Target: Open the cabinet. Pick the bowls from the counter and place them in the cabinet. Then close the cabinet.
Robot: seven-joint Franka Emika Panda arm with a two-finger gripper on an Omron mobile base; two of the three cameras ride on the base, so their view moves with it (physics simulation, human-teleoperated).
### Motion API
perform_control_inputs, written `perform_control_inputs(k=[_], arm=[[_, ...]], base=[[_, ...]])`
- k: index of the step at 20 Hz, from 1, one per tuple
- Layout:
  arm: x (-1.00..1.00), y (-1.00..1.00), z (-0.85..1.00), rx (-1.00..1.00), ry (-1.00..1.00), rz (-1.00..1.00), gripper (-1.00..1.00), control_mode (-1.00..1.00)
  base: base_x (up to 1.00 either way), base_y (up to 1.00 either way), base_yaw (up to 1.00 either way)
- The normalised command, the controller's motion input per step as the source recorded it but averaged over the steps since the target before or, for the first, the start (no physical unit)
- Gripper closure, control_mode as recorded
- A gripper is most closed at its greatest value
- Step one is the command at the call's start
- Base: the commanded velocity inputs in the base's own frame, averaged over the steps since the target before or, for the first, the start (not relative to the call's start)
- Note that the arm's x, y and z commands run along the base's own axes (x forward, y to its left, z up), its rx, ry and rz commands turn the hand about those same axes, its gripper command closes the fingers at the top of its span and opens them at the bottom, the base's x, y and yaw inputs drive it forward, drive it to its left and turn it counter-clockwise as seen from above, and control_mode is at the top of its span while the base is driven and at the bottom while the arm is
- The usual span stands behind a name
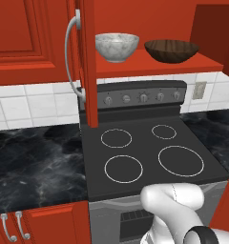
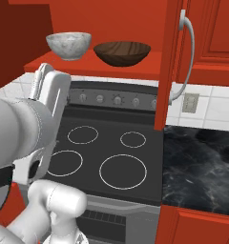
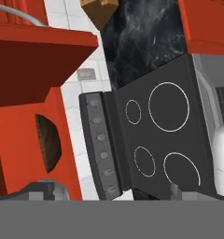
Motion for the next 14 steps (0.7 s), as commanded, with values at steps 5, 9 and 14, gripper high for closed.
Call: perform_control_inputs(k=[5, 9, 14], arm=[[-0.34, -0.15, 0.0, 0.0, -0.17, 0.09, -1.0, -1.0], [-0.04, -0.21, 0.0, 0.0, -0.16, 0.09, -1.0, -1.0], [0.03, -0.13, -0.06, 0.0, -0.26, 0.11, -1.0, -1.0]], base=[[0.0, 0.0, 0.0], [0.0, 0.0, 0.0], [0.0, 0.0, 0.0]])
